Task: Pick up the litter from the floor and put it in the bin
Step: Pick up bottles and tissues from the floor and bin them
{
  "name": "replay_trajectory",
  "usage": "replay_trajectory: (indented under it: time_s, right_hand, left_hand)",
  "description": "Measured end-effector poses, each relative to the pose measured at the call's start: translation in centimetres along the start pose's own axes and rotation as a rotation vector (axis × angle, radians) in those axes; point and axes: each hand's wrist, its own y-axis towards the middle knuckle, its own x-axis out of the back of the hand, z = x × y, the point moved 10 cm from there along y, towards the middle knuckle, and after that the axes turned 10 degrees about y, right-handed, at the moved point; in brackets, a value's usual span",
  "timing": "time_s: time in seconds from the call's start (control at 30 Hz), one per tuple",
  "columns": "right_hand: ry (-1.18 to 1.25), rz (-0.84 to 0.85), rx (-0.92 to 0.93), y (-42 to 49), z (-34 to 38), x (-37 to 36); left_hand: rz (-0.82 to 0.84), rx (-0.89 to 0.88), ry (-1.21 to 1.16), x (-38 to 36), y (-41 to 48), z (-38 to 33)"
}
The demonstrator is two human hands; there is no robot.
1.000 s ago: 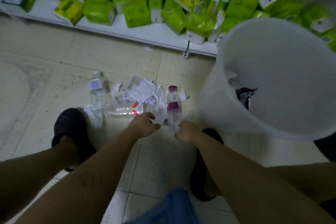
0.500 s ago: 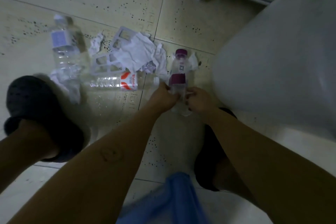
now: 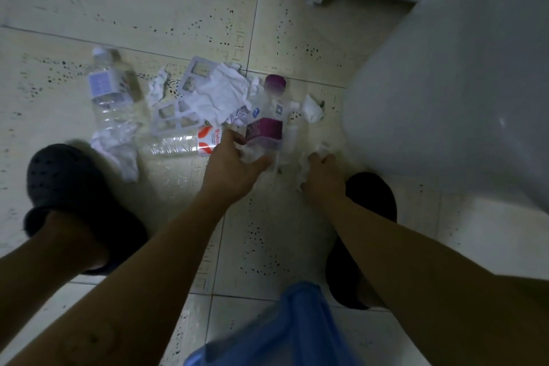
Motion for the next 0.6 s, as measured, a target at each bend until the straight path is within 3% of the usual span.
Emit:
replay_trajectory:
  time_s: [0.17,0.33,0.47,0.6]
  right_hand:
    - [0.077,0.059,0.005,-0.4,-0.9,0.1]
    - [0.401,-0.135,0.074,-3.6,1.9,6.0]
    - [0.493,-0.303,0.192,-8.0,5.5,13.0]
    - [0.577,-0.325,0.276,-12.5,8.6,17.7]
  left_hand:
    - [-0.031,-0.009,0.149,0.9,-0.3,0.2]
    - [-0.084,-0.07,0.205,3.2,-1.8,-3.4]
    - [-0.132,-0.108,0.179,6.1,-4.8,-6.9]
    - [-0.254,-0.176,0.184,9.5,-8.4,-10.8]
